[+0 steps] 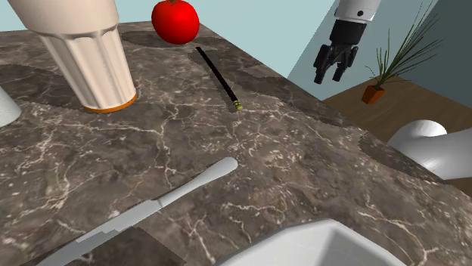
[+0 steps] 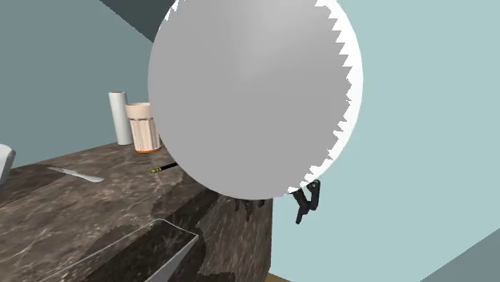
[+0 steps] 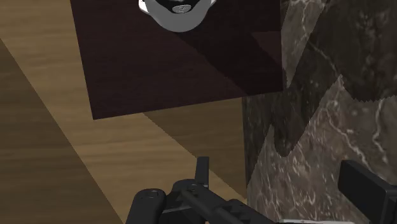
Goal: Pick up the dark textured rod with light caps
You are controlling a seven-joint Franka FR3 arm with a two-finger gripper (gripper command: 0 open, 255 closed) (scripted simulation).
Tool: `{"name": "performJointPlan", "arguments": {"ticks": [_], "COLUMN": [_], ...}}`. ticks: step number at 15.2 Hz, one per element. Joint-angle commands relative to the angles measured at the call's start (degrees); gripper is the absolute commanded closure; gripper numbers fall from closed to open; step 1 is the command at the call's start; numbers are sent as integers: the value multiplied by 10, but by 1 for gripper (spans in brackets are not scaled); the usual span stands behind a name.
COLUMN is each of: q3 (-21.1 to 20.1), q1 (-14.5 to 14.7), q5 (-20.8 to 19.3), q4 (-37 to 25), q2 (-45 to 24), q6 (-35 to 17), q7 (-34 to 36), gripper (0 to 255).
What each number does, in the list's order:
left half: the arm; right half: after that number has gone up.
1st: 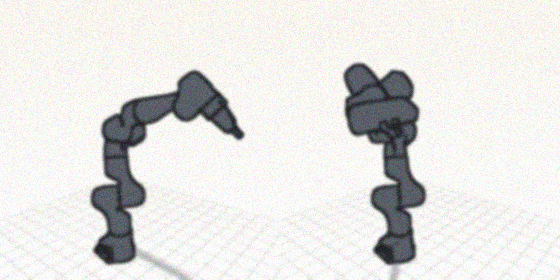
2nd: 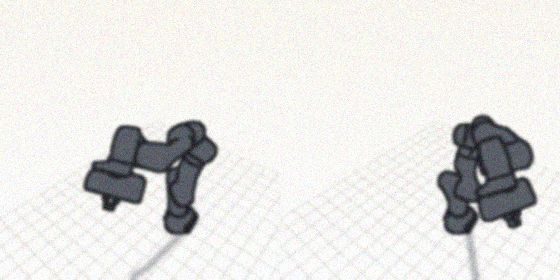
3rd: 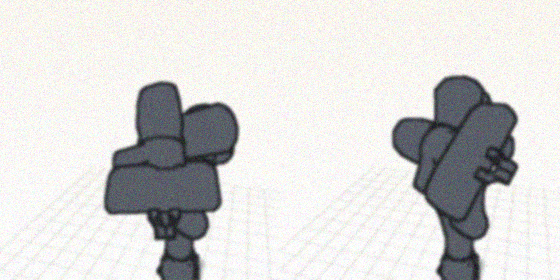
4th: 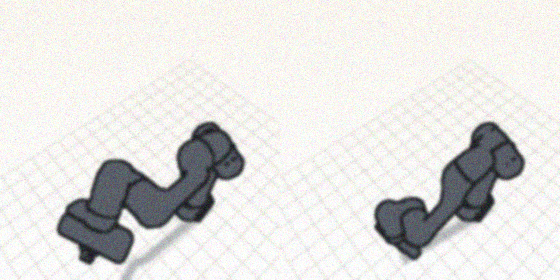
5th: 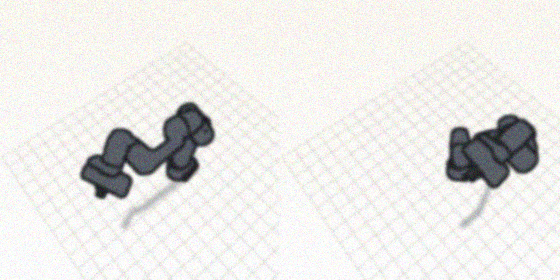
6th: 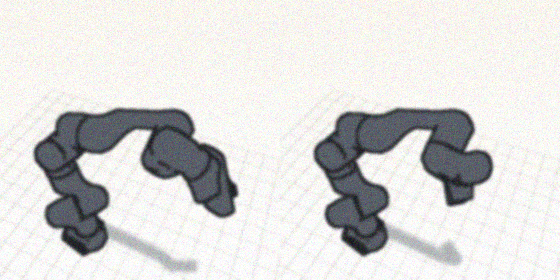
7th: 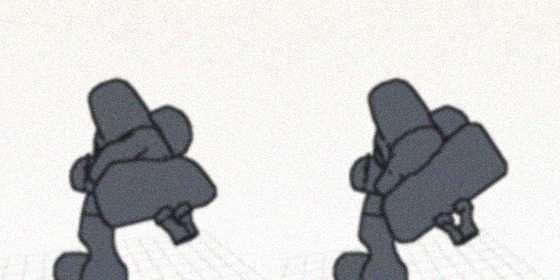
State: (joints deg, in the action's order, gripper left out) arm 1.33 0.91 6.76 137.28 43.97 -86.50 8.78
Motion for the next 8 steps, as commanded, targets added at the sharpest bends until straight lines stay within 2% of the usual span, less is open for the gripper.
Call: {"name": "performJointPlan", "arguments": {"ticks": [1, 8], "q3": [0, -85], "q1": [0, 24], "q5": [0, 52], "q4": [0, -88], "q2": [0, -74], "q6": [0, 3], "q7": [0, 110], "gripper": [0, 0]}}
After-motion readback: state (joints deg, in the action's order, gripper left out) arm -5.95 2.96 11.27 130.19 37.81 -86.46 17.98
